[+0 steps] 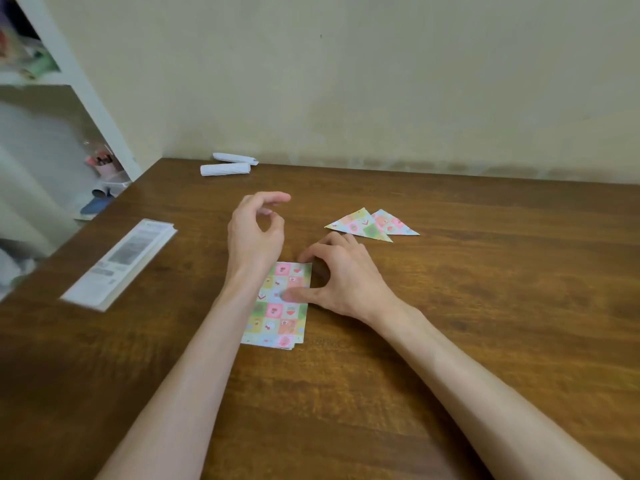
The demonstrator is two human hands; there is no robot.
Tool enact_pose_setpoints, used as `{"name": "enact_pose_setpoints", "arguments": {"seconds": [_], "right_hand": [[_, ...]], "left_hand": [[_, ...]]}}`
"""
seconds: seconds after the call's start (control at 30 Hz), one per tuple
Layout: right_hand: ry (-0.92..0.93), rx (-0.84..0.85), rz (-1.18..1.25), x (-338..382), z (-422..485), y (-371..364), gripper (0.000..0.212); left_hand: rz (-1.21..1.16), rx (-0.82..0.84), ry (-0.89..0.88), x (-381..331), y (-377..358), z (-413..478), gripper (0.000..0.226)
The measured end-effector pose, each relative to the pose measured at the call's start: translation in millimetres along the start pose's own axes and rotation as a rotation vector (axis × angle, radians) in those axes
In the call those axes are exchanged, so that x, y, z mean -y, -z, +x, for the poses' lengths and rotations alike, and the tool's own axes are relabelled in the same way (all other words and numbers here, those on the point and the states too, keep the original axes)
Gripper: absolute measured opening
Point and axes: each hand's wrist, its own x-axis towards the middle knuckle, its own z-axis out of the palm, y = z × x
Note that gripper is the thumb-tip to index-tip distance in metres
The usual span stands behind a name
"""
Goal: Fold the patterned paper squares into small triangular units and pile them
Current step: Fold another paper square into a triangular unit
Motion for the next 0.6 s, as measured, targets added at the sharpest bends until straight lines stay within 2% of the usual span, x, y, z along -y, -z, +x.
{"name": "enact_pose_setpoints", "arguments": {"seconds": [0.17,0.33,0.4,0.5,0.6], "right_hand": [[-0.084,-0.047,0.338,5,-1,4,0.037],[-0.213,-0.002,0.753,1,-5,23,0.037],[-0.277,-0.005,0.848,-6,-10,35,0.041],[-0.339,0.016,1.001,-20,-21,53,0.046],[-0.365,-0.019,1.063,-38,-38,66,0.026]], "left_hand": [[-0.016,0.027,-0.023,0,1,0,0.040],[-0.151,0.102,-0.042,-10,4,-4,0.025],[-0.200,0.179,-0.028,-19,6,-8,0.019],[-0.210,0.376,0.018,-28,6,-13,0.025],[-0.243,0.544,0.076,-32,1,-19,0.025]]}}
